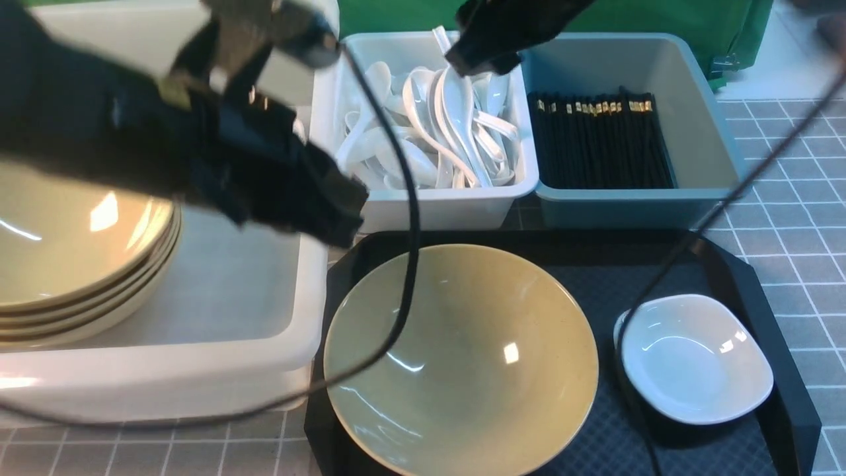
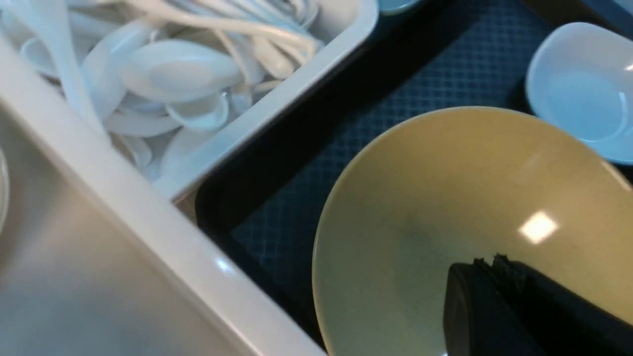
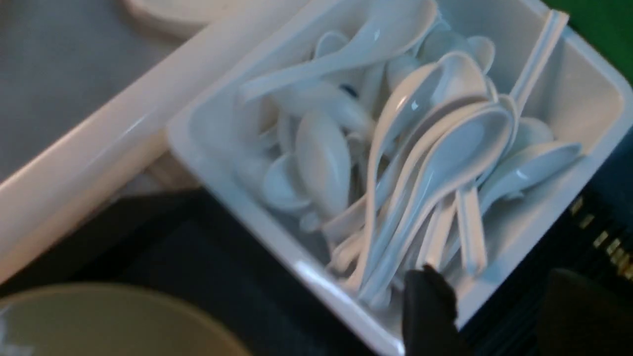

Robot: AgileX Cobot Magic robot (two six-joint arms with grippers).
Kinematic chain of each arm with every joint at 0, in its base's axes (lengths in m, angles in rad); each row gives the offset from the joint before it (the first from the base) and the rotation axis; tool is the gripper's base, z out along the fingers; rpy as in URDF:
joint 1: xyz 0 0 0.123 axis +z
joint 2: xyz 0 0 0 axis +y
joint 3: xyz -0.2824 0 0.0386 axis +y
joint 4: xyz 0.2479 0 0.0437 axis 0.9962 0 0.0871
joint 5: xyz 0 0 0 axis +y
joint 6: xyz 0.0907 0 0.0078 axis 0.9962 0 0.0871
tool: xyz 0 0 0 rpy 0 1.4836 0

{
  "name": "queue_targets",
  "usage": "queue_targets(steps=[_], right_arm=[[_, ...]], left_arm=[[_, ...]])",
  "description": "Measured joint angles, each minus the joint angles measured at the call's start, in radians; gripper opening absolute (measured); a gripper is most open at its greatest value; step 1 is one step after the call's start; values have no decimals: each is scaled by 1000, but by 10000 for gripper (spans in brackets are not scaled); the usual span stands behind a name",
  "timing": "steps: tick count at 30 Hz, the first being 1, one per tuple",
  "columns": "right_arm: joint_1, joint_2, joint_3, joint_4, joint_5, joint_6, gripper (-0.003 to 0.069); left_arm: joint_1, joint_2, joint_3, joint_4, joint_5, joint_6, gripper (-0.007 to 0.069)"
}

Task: On grey table put chopsticks spoon bowls plates into blue grey white boxes.
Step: 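Place the white spoon into the bin of spoons with the right gripper, then grasp the large bowl on the tray by its rim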

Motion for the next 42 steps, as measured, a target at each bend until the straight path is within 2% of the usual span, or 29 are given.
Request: queue_targets(steps=[3, 4, 5, 7, 12, 16, 20, 21, 28, 38, 40, 42], right_arm=[[45, -82, 12, 1, 118, -38, 151], [53, -93, 17, 1, 125, -41, 134], [70, -131, 41, 1, 140, -51, 78], [95, -189, 99, 1, 149, -53, 36], [125, -271, 223, 4, 152, -38, 33], [130, -358, 366, 1, 153, -13, 33], [132, -446, 501, 0, 154, 17, 33], [132, -481, 552, -4, 154, 24, 33], [132, -579, 689, -8, 154, 49, 35], [132, -602, 732, -40, 150, 67, 38], [132, -602, 735, -44, 144, 73, 41], [132, -602, 739, -44, 132, 76, 41]], left_arm=[[-1, 47, -78, 2, 35, 1, -8], [-2, 54, -86, 2, 37, 4, -8], [-10, 82, -113, 2, 52, 8, -8], [-36, 137, -149, 4, 98, 9, -2], [-94, 246, -206, 32, 196, -21, 44], [-104, 330, -276, 84, 251, -67, 114], [-98, 435, -359, 190, 298, -128, 216], [-97, 467, -379, 235, 300, -131, 253], [-96, 601, -398, 296, 246, -99, 380], [-96, 699, -399, 296, 160, -95, 374], [-96, 717, -400, 290, 161, -95, 347], [-96, 724, -400, 280, 171, -95, 288]])
